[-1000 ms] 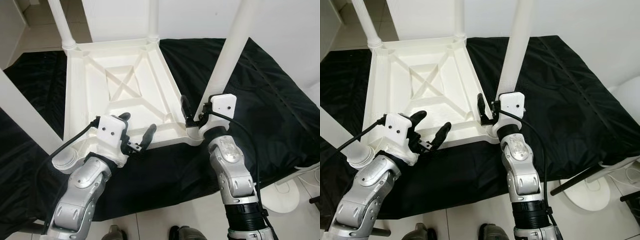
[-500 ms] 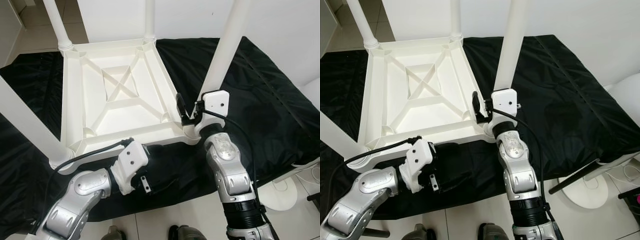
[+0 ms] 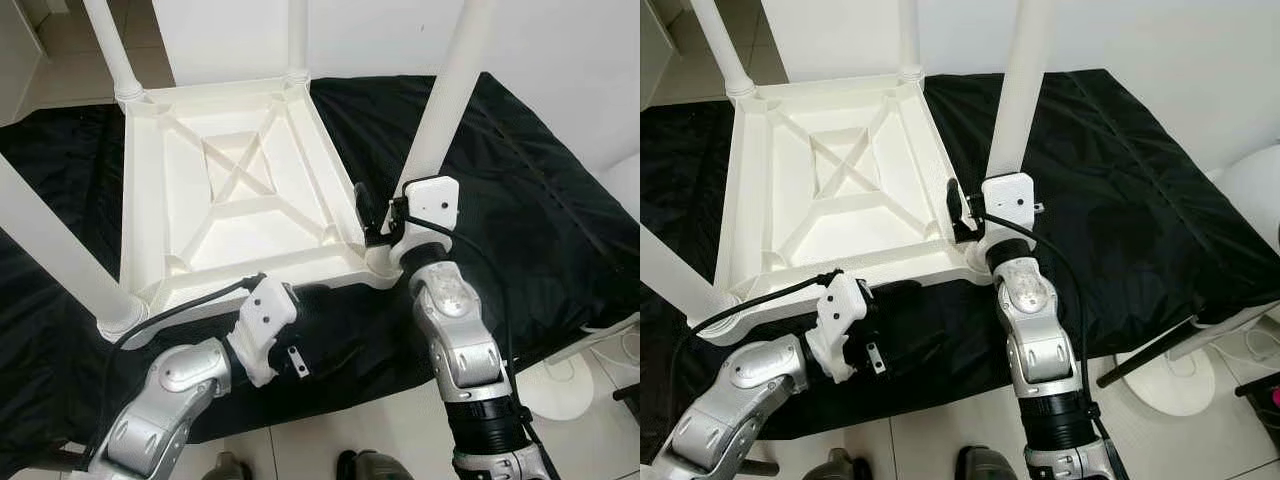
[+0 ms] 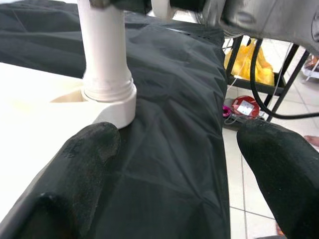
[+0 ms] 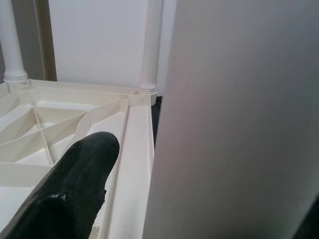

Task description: Building children table

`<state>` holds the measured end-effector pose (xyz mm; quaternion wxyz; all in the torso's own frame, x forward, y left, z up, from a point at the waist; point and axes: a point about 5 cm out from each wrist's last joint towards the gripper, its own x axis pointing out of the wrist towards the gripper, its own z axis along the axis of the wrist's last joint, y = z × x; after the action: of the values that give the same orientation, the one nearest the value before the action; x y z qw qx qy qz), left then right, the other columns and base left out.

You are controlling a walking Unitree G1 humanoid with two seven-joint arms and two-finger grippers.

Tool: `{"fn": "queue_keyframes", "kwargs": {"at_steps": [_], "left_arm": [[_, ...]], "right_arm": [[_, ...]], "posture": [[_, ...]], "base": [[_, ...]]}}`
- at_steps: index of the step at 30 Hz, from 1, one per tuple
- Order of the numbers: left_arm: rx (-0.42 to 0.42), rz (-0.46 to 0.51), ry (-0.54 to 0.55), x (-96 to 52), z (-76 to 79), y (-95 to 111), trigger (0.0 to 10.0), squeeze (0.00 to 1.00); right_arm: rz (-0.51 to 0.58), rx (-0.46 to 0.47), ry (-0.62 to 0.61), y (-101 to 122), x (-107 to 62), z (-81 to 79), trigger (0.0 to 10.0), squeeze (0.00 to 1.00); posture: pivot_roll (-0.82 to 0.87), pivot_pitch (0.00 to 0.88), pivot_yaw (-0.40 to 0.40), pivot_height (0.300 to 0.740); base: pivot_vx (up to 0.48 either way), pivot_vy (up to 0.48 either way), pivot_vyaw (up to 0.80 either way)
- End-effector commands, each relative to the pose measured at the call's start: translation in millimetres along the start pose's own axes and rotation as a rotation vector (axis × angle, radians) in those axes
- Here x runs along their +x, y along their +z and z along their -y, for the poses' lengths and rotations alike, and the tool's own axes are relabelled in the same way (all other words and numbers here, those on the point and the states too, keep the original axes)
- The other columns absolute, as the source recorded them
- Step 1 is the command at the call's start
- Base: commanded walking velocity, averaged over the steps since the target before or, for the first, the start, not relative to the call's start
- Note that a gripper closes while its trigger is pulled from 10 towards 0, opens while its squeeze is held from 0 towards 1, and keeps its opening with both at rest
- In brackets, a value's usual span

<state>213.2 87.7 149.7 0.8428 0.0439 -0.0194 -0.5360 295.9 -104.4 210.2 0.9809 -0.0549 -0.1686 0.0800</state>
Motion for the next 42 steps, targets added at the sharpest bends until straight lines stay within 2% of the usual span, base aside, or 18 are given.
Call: {"fn": "queue_keyframes", "kwargs": {"at_steps": [1, 7, 8, 9, 10, 11, 12, 13, 35, 39, 42], "left_arm": [[-0.014, -0.013, -0.022, -1.1, 4.2, -2.4, 10.0, 0.0], [-0.018, -0.014, -0.032, -1.0, 5.3, -2.2, 10.0, 0.0], [-0.022, -0.01, -0.035, -0.6, 5.4, -2.5, 10.0, 0.0], [-0.024, -0.008, -0.035, -0.3, 5.4, -2.8, 10.0, 0.0], [-0.025, -0.008, -0.035, 0.0, 5.2, -3.3, 10.0, 0.0], [-0.025, -0.008, -0.035, 0.0, 5.2, -3.3, 10.0, 0.0], [-0.026, -0.008, -0.034, 0.4, 4.9, -3.5, 10.0, 0.0], [-0.027, -0.006, -0.032, 1.0, 4.2, -3.2, 10.0, 0.0], [-0.041, 0.0, -0.041, 1.7, 5.7, -2.1, 10.0, 0.0], [-0.039, 0.002, -0.043, 2.1, 5.0, -0.9, 10.0, 0.0], [-0.039, 0.005, -0.043, 2.3, 4.7, 0.1, 10.0, 0.0]], "right_arm": [[0.02, -0.006, -0.006, 8.0, 0.3, -0.6, 10.0, 0.0], [0.031, 0.001, -0.005, 12.2, 0.2, 0.0, 10.0, 0.0], [0.041, 0.007, 0.0, 15.3, 0.6, 0.0, 2.7, 0.0], [0.044, 0.008, 0.0, 16.3, 0.8, 0.1, 2.7, 0.0], [0.045, 0.006, -0.002, 16.5, 0.8, 0.2, 4.7, 0.0], [0.045, 0.006, -0.002, 16.5, 0.8, 0.2, 4.7, 0.0], [0.043, 0.006, -0.006, 16.7, 1.0, 0.4, 9.5, 0.0], [0.043, 0.005, -0.007, 16.8, 1.2, 0.4, 10.0, 0.0], [0.003, 0.035, -0.005, 10.4, -1.4, -3.7, 10.0, 0.0], [-0.01, 0.065, -0.009, 7.9, -1.2, -4.5, 10.0, 0.0], [-0.026, 0.146, -0.016, 5.8, -1.2, -4.4, 10.0, 0.0]], "posture": [[-0.06, 0.107, -0.012, 0.74], [-0.06, 0.107, -0.015, 0.74], [-0.06, 0.107, -0.015, 0.74], [-0.06, 0.107, -0.015, 0.74], [-0.06, 0.099, -0.017, 0.74], [-0.06, 0.099, -0.017, 0.74], [-0.06, 0.099, -0.017, 0.74], [-0.06, 0.099, -0.017, 0.74], [-0.06, 0.088, -0.017, 0.74], [-0.06, 0.085, -0.015, 0.74], [-0.06, 0.085, -0.015, 0.74]], "base": [[0.0, 0.0, 0.0], [0.0, 0.0, 0.0], [0.0, 0.0, 0.0], [0.0, 0.0, 0.0], [0.0, 0.0, 0.0], [0.0, 0.0, 0.0], [0.0, 0.0, 0.0], [0.0, 0.0, 0.0], [0.0, 0.0, 0.0], [0.0, 0.0, 0.0], [0.0, 0.0, 0.0]]}}
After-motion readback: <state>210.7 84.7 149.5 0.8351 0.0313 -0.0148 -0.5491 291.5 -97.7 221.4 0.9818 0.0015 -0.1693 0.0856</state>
